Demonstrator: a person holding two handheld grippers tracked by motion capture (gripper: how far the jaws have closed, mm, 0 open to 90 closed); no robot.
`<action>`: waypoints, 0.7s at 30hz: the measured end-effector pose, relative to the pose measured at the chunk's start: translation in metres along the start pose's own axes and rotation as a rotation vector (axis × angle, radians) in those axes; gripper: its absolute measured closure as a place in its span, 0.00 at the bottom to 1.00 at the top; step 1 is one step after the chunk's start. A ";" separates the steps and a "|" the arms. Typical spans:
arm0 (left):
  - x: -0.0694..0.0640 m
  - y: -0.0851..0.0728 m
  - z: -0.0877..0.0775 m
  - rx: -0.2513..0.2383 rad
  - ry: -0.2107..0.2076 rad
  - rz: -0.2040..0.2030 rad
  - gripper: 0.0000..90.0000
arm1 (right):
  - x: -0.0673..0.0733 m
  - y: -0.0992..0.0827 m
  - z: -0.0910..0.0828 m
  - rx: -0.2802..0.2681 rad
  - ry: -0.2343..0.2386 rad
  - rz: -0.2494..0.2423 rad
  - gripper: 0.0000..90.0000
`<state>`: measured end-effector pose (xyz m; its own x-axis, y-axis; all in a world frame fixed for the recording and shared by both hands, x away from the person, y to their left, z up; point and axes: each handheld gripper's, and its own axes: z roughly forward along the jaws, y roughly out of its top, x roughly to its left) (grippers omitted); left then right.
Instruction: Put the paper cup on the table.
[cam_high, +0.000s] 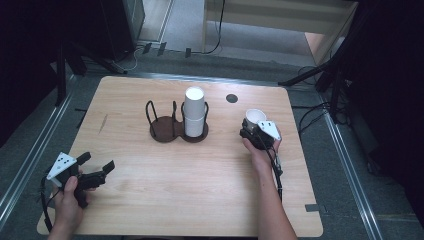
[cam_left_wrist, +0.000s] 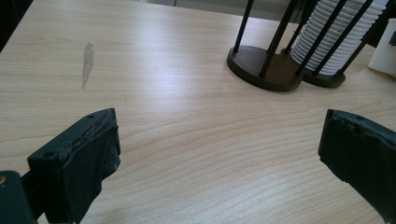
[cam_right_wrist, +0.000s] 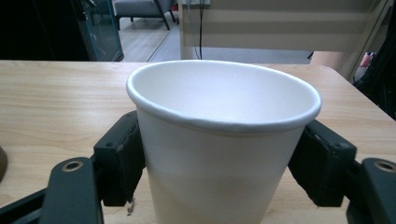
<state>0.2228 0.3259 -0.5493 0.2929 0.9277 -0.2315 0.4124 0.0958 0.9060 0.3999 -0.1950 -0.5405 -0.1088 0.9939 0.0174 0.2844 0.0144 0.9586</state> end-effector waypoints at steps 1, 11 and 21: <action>0.000 0.000 0.000 0.001 0.001 -0.002 0.00 | 0.000 0.000 0.000 0.010 0.005 -0.006 0.29; 0.000 0.000 0.001 0.004 0.003 -0.001 0.00 | 0.002 -0.002 -0.001 0.026 0.000 -0.010 0.28; -0.001 0.000 0.001 0.005 0.004 -0.002 0.00 | -0.001 -0.002 -0.005 0.025 0.021 0.018 0.15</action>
<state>0.2235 0.3249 -0.5496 0.2891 0.9288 -0.2317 0.4174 0.0955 0.9037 0.3944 -0.1966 -0.5412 -0.1236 0.9915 0.0411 0.3106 -0.0007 0.9506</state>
